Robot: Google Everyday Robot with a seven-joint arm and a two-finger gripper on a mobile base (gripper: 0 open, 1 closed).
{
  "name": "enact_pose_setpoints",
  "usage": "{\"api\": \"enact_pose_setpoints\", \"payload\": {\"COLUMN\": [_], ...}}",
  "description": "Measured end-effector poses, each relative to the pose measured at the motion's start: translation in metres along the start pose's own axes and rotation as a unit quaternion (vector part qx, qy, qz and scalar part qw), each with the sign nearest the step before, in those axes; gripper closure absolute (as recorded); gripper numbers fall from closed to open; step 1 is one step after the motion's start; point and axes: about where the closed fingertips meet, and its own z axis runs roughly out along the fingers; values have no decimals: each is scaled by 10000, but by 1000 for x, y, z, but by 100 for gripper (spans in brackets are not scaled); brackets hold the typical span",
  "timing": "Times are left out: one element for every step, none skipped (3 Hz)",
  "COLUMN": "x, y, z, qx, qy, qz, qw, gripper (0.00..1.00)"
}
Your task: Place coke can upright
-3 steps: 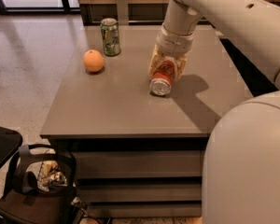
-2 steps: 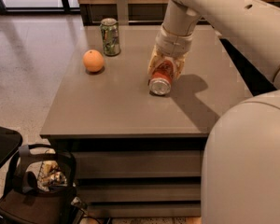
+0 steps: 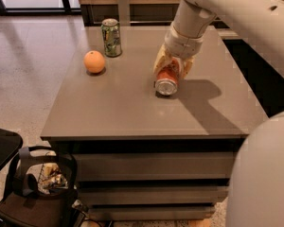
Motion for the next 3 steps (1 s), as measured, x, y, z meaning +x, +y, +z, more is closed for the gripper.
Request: {"api": "enact_pose_setpoints", "payload": {"x": [7, 14, 14], "y": [-26, -51, -65], "z": [-29, -64, -101], "qx": [-289, -564, -837], "qy": [-581, -1237, -2019], "qz": [-132, -293, -670], "qw": [9978, 9903, 9735], "gripper": [100, 100, 100]}}
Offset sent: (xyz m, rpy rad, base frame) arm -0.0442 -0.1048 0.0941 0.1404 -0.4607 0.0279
